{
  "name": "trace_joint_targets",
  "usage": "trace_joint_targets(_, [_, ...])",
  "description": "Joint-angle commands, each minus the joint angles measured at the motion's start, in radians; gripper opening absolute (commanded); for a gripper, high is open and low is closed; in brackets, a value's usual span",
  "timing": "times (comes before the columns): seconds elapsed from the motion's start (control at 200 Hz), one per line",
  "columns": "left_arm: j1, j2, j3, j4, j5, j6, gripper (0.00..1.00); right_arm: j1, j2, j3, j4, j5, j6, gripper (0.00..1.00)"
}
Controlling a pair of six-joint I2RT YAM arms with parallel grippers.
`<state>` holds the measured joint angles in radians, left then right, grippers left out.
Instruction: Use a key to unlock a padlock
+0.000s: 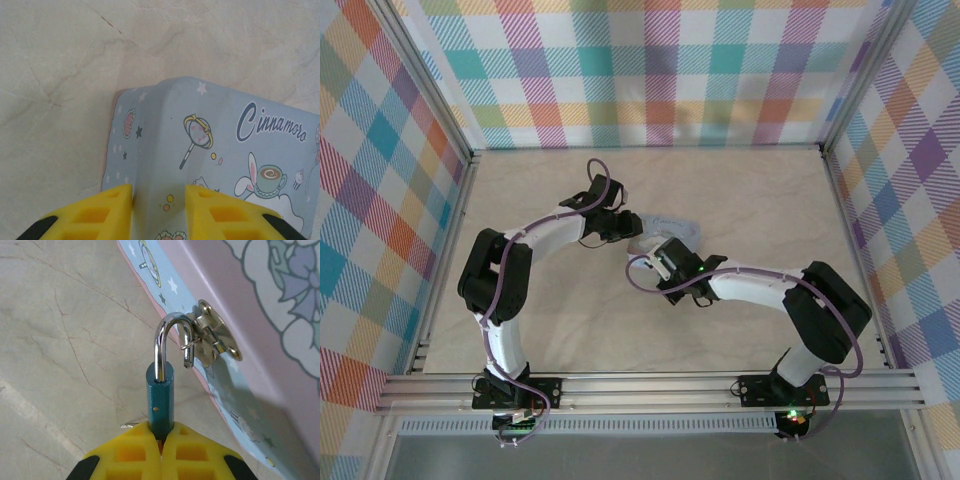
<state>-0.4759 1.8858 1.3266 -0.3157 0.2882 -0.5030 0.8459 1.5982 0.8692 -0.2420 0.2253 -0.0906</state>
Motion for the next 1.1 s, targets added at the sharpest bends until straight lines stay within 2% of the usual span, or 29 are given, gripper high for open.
trace_joint_targets(0.0, [0.01,0.026,0.005,-0.069,-0.004,0.014,0.32,0.006,0.008,0.03,-0.036,-0.025,-0.054,0.0])
trace_joint_targets(0.275, [0.01,0.028,0.006,-0.066,0.003,0.005,0.32,0.007,0.011,0.038,-0.059,-0.024,-0.064,0.0])
trace_joint_targets(0.62, [0.01,0.037,0.011,-0.063,0.014,-0.006,0.32,0.018,0.068,0.082,-0.109,-0.081,-0.084,0.0])
trace_joint_targets(1.095, [0.01,0.033,0.007,-0.064,0.026,-0.009,0.32,0.021,0.045,0.081,-0.092,-0.038,-0.105,0.0])
